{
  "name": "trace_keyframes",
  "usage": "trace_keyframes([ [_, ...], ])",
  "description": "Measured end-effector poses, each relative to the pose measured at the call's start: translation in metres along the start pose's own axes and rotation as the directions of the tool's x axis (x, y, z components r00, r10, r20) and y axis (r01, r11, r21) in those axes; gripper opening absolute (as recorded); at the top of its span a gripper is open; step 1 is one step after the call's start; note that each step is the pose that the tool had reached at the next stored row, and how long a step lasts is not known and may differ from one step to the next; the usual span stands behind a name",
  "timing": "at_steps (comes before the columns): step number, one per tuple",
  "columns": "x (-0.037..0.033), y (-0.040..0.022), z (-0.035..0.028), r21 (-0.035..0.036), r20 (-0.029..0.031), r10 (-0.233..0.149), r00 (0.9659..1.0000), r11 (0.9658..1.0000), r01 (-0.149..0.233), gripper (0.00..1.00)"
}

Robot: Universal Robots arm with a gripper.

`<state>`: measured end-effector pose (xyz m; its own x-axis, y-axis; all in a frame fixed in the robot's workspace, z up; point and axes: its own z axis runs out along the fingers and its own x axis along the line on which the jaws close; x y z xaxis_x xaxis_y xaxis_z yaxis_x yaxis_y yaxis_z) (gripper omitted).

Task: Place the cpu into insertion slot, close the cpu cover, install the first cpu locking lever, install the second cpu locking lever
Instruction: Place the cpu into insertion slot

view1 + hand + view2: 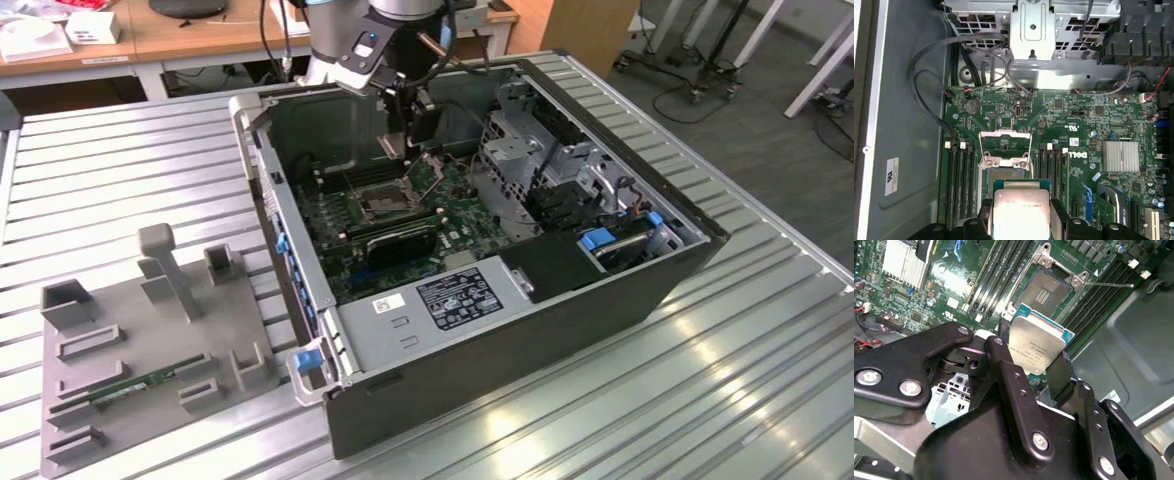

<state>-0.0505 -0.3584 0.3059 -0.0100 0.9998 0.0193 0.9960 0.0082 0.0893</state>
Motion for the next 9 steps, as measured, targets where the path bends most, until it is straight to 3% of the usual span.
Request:
trace_keyframes([
  [9, -0.0003, -0.0021, 0.0162, 0.0001, -0.0007, -0.007, 1.0, 1.0, 0.007, 0.54],
])
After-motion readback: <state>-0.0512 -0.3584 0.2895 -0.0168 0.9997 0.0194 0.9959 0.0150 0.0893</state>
